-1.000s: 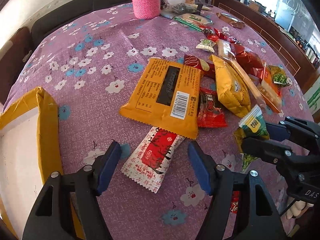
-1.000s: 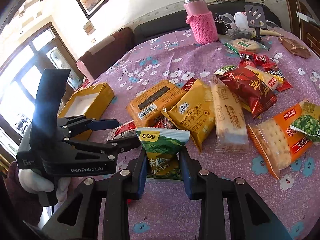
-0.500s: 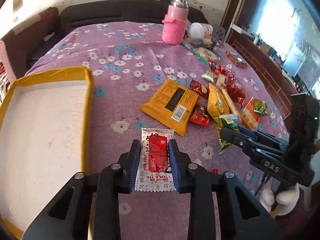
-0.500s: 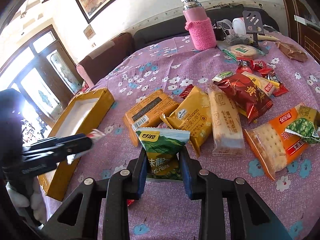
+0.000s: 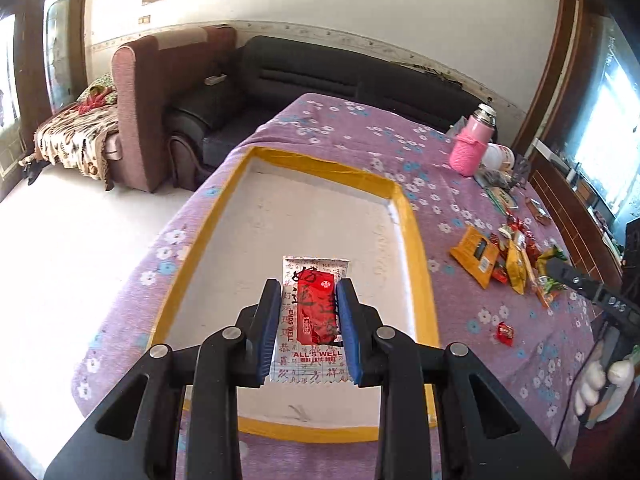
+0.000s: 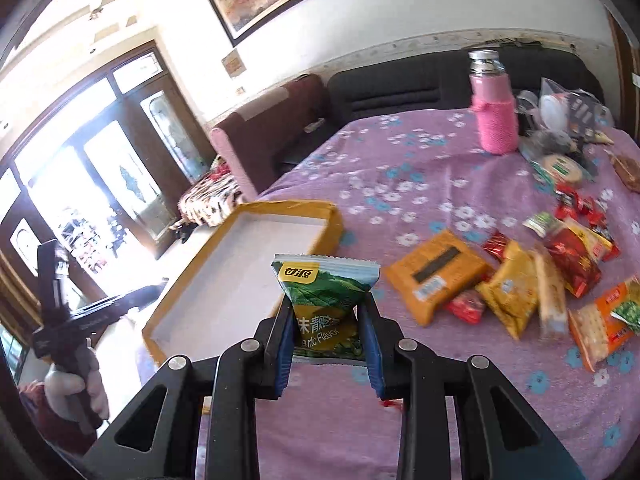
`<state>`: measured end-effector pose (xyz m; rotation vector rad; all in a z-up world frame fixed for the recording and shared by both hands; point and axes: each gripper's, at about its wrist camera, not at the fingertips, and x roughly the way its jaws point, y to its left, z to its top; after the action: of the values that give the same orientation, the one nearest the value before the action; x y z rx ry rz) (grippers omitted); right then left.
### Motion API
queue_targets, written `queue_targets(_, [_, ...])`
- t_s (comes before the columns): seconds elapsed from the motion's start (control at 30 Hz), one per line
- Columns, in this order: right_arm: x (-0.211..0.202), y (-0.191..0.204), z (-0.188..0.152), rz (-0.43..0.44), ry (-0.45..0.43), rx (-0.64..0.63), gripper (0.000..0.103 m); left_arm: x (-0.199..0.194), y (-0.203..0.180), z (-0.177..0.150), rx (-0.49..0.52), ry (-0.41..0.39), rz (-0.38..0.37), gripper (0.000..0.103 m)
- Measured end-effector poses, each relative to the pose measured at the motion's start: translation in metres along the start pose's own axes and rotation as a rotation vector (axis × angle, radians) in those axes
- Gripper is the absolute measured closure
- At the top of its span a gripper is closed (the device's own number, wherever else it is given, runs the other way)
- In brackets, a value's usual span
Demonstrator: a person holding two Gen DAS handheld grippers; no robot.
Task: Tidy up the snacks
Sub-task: 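Carry both held snacks over the yellow-rimmed tray and open both tools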
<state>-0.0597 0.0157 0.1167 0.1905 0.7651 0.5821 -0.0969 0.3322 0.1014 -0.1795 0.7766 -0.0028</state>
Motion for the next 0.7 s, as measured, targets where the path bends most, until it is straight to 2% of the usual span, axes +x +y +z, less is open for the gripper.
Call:
queue_targets(0.1, [0.024, 0.048, 0.01, 0.096, 0.079, -0.029, 0.073, 0.007, 0.022, 0.0, -0.011, 0.003, 0.05, 0.077])
queue_targets(0.17, [0.054, 0.079, 0.006, 0.149, 0.168, -0.044, 0.073, 0.017, 0.035, -0.002, -0.031, 0.026, 0.049, 0.077])
queue_targets(0.33, [0.14, 0.132, -0.027, 0.165, 0.344, -0.074, 0.073, 0.043, 0.052, -0.013, -0.036, 0.089, 0.073, 0.077])
queue_targets(0.43, [0.169, 0.15, -0.045, 0.149, 0.393, -0.092, 0.073, 0.05, 0.062, -0.017, -0.051, 0.119, 0.073, 0.076])
queue_targets(0.5, [0.181, 0.16, -0.051, 0.142, 0.415, -0.108, 0.073, 0.051, 0.068, -0.018, -0.068, 0.126, 0.048, 0.075])
queue_targets(0.6, [0.19, 0.171, -0.055, 0.129, 0.421, -0.128, 0.07, 0.048, 0.073, -0.016, -0.085, 0.123, 0.005, 0.075])
queue_targets(0.7, [0.192, 0.173, -0.054, 0.129, 0.421, -0.119, 0.063, 0.043, 0.076, -0.015, -0.107, 0.118, -0.008, 0.074])
